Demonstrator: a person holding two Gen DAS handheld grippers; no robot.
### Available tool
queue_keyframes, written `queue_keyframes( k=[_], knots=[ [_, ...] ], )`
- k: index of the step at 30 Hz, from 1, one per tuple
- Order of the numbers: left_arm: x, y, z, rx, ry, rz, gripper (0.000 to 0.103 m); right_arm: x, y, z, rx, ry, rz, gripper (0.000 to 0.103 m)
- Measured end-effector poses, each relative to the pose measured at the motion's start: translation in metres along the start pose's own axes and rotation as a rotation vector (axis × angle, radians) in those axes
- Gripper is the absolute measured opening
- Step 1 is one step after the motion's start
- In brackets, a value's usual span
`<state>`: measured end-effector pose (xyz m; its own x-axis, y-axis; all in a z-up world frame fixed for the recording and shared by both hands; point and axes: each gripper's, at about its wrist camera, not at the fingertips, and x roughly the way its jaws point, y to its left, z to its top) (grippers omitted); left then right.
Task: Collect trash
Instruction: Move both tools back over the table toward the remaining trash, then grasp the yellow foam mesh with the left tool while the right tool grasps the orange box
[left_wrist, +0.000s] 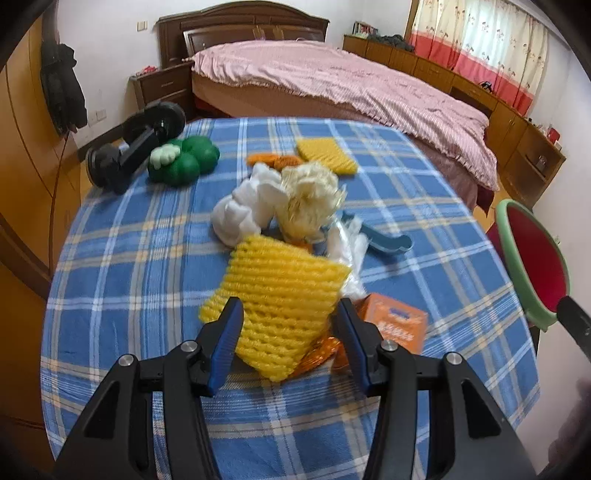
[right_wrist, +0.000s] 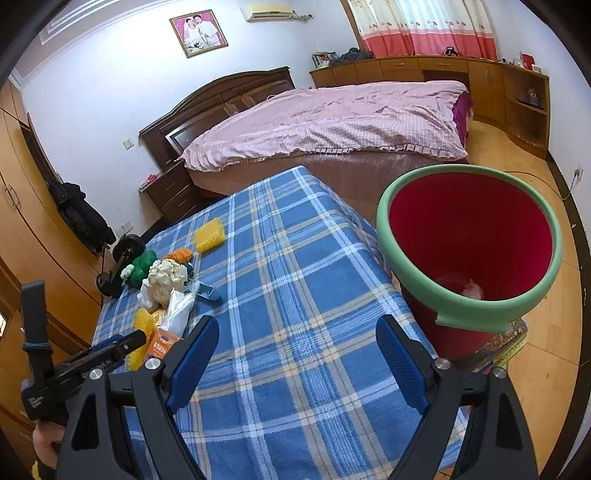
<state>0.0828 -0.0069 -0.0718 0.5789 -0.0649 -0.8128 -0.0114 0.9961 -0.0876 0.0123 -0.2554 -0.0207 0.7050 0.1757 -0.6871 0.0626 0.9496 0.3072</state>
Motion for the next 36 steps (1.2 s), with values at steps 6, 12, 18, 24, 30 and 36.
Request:
queue_keyframes(
  k=[6,12,18,24,30,36],
  knots=[
    [0.017,0.005,-0.005,-0.008,0.031,0.015,0.053,0.008,0.001,-0.003,0.0,0.026,-0.003,0.089],
    [0.019,0.01,-0.007,-0.013,0.013,-0.007,0.052,0.015,0.002,-0.004,0.001,0.045,-0.002,0.089],
    [0.013,0.012,-0.008,-0.006,-0.006,-0.049,0.026,0.018,0.007,-0.007,-0.014,0.061,0.01,0.089],
    [-0.005,0.015,-0.008,-0.016,-0.042,-0.092,0.021,0.021,0.025,-0.006,-0.068,0.066,0.025,0.089],
    [-0.031,0.022,-0.006,-0.027,-0.11,-0.105,0.021,0.025,0.049,-0.007,-0.131,0.081,0.061,0.089],
    [-0.041,0.042,-0.007,-0.082,-0.131,-0.096,0.021,0.035,0.076,-0.013,-0.203,0.113,0.106,0.089]
  ],
)
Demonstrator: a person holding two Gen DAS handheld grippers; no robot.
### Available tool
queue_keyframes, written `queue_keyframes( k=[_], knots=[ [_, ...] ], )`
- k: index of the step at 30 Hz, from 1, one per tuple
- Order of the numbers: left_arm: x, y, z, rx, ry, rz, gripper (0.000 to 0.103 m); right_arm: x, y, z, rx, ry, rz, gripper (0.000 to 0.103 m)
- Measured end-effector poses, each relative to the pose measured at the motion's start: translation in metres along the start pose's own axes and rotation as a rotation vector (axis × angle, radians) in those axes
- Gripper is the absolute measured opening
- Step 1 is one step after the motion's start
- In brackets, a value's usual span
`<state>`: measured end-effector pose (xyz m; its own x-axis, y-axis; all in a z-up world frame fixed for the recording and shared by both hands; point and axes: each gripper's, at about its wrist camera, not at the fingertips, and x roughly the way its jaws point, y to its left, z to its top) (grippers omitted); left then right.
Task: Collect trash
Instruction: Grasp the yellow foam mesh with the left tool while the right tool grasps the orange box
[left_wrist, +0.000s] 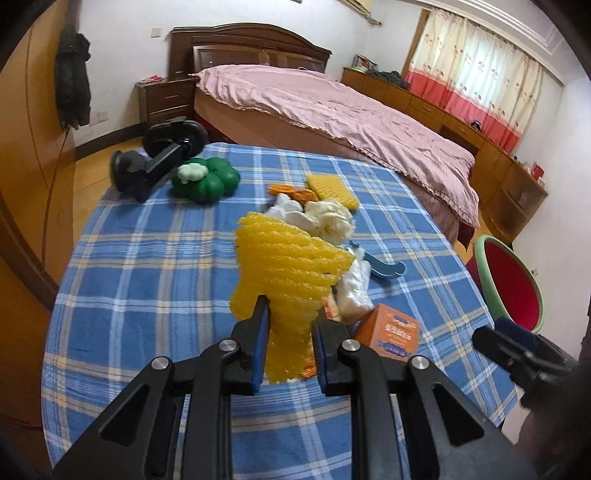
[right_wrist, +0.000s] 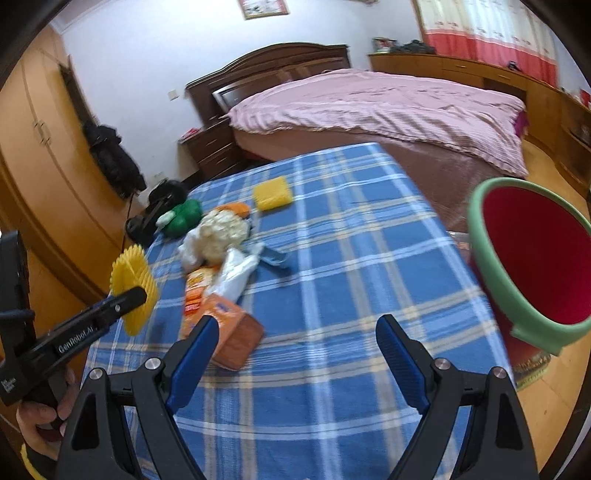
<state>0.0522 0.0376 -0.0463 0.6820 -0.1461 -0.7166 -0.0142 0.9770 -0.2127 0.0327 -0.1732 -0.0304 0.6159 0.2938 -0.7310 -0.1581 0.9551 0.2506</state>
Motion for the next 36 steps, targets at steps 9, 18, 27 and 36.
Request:
queue_keyframes(
  k=[9,18,27,36],
  knots=[
    [-0.001,0.024,-0.006,-0.058,0.001,0.007,0.021,0.034,0.036,-0.006,-0.097,0.089,0.042,0.089],
    [0.003,0.035,-0.008,-0.088,0.009,-0.004,0.021,0.061,0.056,-0.007,-0.149,0.14,0.052,0.089],
    [0.004,0.037,-0.008,-0.09,0.01,-0.011,0.021,0.069,0.061,-0.009,-0.172,0.143,0.064,0.068],
    [-0.005,0.02,-0.002,-0.059,-0.015,-0.038,0.021,0.049,0.044,-0.002,-0.127,0.1,0.07,0.068]
  ],
)
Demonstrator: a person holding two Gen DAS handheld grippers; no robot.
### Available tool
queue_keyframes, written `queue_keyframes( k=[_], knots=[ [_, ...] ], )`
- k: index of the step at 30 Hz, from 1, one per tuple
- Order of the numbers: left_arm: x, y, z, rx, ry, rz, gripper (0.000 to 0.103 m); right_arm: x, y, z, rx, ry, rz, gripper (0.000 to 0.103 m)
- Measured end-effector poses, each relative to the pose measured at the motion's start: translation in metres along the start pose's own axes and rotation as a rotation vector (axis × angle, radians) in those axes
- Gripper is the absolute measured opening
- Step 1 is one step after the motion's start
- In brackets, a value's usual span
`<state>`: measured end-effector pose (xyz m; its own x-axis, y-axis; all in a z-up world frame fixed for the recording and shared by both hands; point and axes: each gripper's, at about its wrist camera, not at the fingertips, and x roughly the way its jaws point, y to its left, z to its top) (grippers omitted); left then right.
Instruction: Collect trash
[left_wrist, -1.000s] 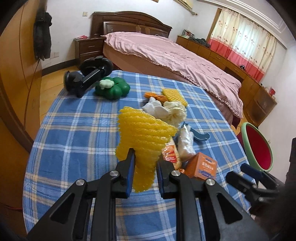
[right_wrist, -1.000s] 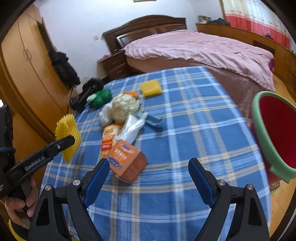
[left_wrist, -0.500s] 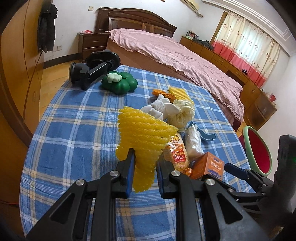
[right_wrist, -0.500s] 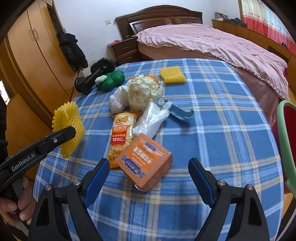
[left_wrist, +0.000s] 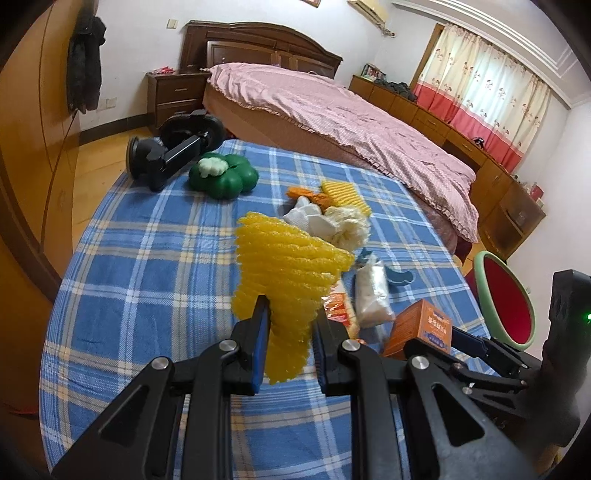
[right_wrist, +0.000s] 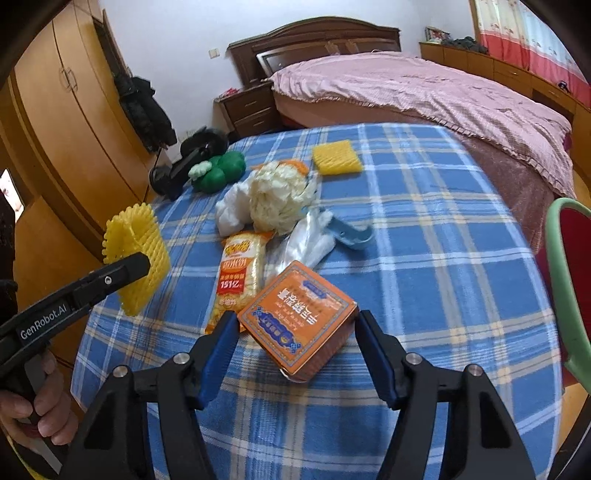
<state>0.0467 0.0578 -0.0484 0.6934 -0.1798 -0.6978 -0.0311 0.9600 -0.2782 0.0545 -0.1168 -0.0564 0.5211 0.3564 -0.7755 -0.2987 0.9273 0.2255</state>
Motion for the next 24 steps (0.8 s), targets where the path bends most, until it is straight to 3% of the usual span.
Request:
queue_keyframes(
  k=[13,24],
  knots=[
    [-0.004,-0.049,0.014,0.077,-0.013,-0.088,0.021,-0.059,-0.05,0.007,0.131,-0.133,-0.05,0.068],
    [0.011,-0.119,0.02,0.202,0.005,-0.194,0.021,-0.107,-0.112,0.003,0.286,-0.258,-0.135,0.068]
  ],
)
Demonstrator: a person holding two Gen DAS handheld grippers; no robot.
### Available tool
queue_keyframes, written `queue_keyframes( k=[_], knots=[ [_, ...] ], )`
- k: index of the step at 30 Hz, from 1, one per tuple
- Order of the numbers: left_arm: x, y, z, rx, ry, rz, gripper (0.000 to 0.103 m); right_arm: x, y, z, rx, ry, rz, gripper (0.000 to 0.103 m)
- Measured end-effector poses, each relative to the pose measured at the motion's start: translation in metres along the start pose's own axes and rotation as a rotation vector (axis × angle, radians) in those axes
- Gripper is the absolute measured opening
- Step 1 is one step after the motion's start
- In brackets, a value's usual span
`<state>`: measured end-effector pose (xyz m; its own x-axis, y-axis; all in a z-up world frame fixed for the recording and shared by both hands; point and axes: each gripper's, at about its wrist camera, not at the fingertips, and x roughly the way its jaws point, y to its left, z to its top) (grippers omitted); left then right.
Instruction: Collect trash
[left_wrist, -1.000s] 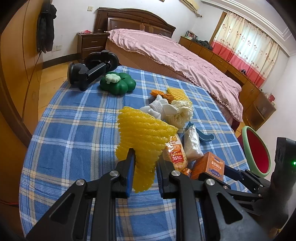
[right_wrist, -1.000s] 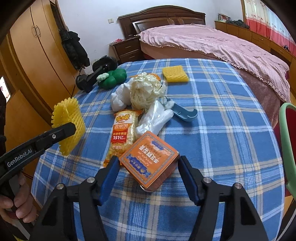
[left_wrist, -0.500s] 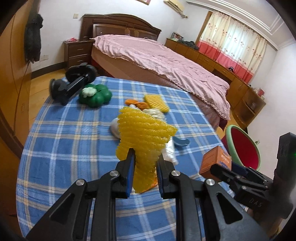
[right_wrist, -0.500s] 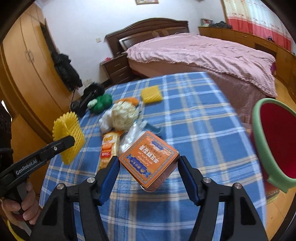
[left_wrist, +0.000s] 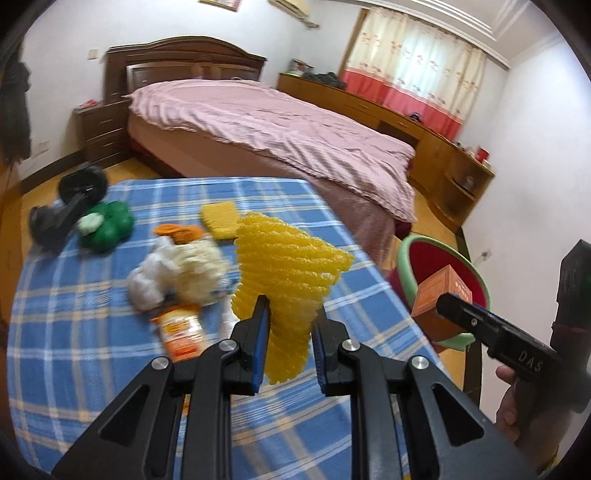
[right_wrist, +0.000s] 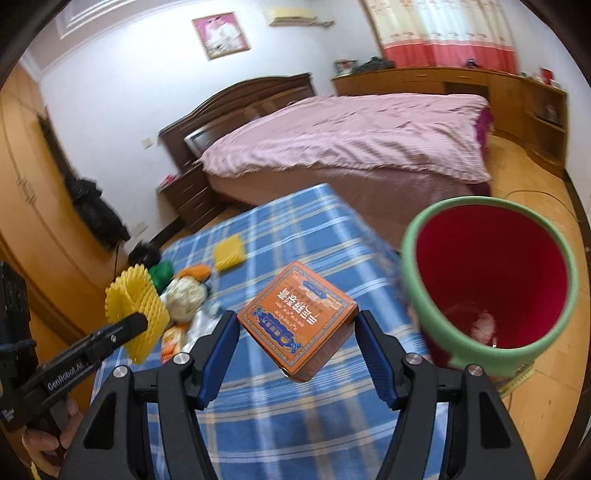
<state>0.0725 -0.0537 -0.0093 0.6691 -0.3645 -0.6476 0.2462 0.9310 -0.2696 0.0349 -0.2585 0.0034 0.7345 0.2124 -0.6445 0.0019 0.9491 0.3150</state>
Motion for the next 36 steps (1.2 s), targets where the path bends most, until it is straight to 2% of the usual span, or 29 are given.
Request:
queue_keyframes(
  k=[7,21,31,36],
  knots=[
    [0.028,-0.048,0.01,0.091,0.04,-0.061,0.021,-0.014,-0.051,0.009,0.098,-0.044,-0.072,0.068],
    [0.091,-0.144,0.017,0.242,0.116,-0.165,0.021,-0.021,-0.15,0.009,0.267,-0.064,-0.187,0.068],
    [0.133,-0.187,0.013,0.303,0.164,-0.238,0.021,-0.017,-0.194,0.007,0.323,-0.08,-0.243,0.069],
    [0.15,-0.2,0.009,0.315,0.187,-0.243,0.022,-0.014,-0.204,0.007,0.329,-0.089,-0.229,0.069]
  ],
)
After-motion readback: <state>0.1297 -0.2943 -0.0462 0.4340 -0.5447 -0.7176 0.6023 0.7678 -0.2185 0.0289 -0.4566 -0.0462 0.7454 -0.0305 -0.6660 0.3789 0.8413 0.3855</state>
